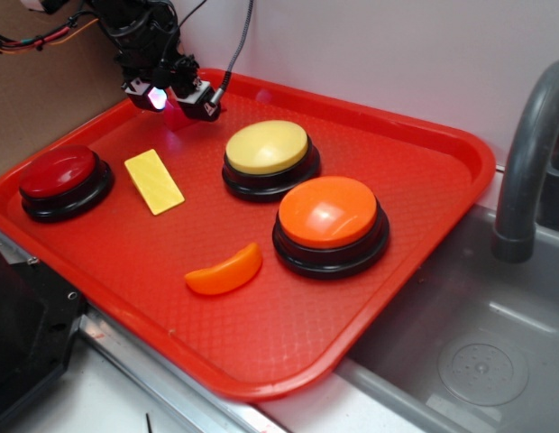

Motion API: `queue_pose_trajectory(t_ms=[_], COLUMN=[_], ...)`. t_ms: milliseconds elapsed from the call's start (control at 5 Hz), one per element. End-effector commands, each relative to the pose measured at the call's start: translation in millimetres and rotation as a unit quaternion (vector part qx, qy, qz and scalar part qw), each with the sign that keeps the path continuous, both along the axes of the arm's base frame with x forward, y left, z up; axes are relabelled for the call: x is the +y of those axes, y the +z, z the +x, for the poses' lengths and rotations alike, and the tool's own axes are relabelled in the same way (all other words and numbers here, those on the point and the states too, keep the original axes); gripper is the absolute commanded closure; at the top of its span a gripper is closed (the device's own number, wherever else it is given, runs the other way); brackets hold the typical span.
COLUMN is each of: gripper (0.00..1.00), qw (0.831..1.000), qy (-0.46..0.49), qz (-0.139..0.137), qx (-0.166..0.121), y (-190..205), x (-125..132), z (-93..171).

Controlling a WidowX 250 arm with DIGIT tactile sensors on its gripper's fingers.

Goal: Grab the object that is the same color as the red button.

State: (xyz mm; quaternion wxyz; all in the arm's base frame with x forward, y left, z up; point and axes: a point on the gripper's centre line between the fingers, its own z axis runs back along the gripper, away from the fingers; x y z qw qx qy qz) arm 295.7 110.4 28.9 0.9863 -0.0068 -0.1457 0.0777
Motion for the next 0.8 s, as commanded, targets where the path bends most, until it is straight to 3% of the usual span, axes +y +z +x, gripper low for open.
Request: queue_pose_trajectory(t_ms=[0, 600], gripper=[0.0, 0.0], qw=[0.999, 0.997], qy=[-0.033, -0.025], qz=[0.027, 0.047], qx=[-0.027, -0.056], y=[23, 33], x=[2, 13], z=[0, 14])
